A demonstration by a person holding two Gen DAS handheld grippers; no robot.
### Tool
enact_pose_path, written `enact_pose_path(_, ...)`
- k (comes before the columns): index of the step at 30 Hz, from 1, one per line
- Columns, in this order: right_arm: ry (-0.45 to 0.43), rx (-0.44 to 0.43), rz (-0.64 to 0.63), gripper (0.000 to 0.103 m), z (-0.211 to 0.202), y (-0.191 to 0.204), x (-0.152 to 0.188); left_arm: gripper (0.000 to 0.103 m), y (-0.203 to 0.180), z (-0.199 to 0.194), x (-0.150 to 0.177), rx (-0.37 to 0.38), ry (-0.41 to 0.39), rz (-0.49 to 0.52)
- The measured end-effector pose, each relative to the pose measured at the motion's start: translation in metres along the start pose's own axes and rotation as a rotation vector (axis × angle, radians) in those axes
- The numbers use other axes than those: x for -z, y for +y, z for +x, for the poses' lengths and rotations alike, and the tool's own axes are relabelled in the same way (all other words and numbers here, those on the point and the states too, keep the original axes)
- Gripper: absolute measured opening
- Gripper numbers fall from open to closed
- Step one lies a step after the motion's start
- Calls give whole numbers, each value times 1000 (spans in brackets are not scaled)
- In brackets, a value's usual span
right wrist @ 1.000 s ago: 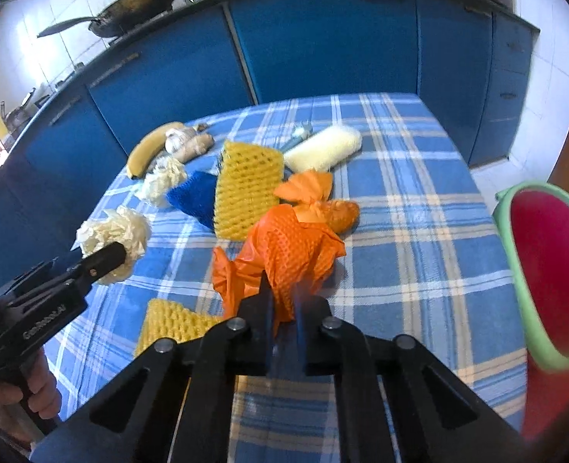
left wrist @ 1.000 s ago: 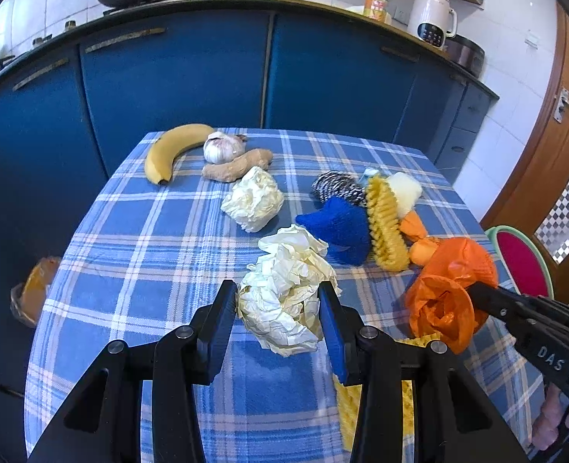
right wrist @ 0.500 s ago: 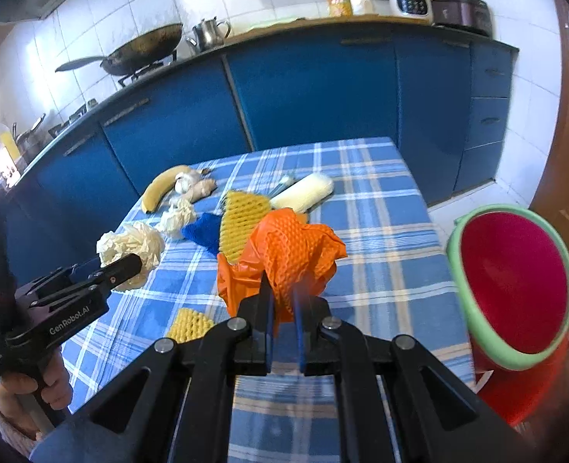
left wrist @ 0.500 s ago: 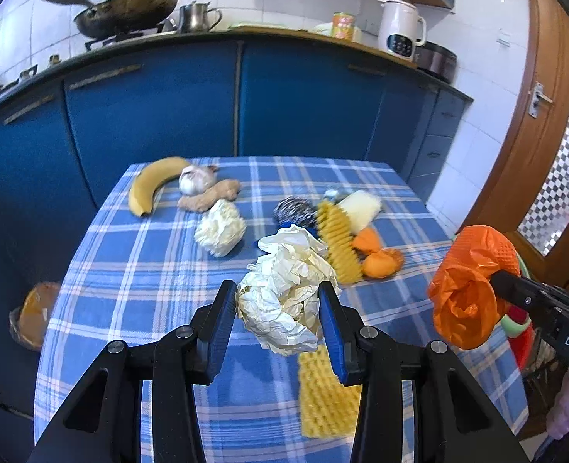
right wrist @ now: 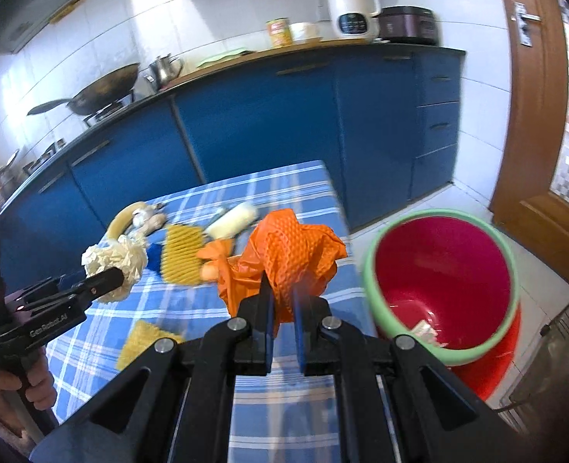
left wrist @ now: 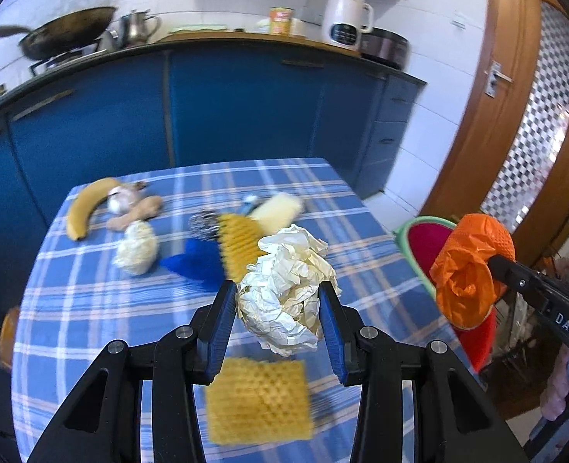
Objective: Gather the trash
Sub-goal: 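Carry the paper and orange bag over the red bucket and release both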
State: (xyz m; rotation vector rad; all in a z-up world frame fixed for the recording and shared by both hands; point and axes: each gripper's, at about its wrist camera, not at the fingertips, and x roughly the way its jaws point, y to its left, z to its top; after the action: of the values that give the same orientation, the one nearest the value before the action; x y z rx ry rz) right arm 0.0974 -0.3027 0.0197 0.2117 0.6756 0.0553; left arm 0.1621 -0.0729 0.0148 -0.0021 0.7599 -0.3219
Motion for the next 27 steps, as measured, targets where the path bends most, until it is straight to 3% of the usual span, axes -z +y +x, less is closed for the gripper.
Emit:
enact_pose_path(19,17,141,181,11,2,-125,6,44,-148,64,-20,168,61,210)
enact_pose_path(27,58,180,236,13,22,-165,15,44,-186,107,-14,218,124,247)
